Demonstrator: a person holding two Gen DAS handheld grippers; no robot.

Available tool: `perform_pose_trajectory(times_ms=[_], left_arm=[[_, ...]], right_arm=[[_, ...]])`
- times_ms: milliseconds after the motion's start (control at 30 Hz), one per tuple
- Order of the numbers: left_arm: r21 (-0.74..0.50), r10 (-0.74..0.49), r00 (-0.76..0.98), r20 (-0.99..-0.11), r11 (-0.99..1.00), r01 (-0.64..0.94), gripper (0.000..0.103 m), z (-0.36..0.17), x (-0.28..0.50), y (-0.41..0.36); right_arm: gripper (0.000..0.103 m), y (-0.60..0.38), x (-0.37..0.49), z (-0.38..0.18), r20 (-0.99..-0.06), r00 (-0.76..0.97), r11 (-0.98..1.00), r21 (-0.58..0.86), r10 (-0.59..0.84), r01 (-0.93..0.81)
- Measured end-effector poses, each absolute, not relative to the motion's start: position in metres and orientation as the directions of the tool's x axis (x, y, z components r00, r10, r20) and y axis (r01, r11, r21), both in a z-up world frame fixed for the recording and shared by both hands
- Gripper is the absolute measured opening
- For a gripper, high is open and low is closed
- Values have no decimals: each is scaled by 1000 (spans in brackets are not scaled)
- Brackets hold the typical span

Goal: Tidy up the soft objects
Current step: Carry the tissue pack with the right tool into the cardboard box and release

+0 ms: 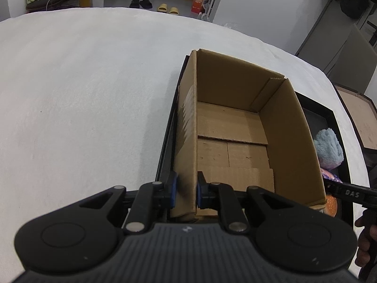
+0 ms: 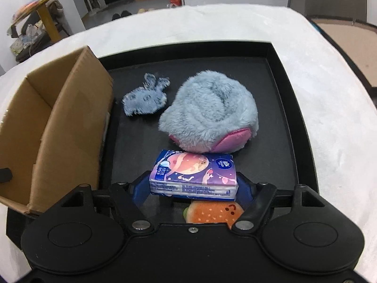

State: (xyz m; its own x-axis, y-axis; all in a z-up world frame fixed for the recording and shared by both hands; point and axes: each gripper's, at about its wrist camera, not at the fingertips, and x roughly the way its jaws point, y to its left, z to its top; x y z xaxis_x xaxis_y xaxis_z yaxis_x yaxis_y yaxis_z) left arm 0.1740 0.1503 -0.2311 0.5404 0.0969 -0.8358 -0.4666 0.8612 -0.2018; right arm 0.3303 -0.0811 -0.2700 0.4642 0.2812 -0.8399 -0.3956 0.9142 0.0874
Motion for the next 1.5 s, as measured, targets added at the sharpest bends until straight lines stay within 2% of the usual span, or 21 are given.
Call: perform_pose_trajectory(times_ms=[467,900,1267,1500], left_arm=[[-164,107,520,-847,879,-448,14,-228,176,149],[-127,119,491,-863,890,-438,17,-222,174,153],[-156,110,504,-857,876,-456,18,-223,179,159],[-196,77,520,-851,871,-450,18,-226,180,165]], right_arm=[[71,-81,308,-215,-734,548,874,126,401,-470],[71,-53,307,-194,-658,573,815,110,489,-569],[71,-29,297,-180,-580,573,749,101,579,-655],[71,-12,297,-177,-575,556,719,82,600,-690]])
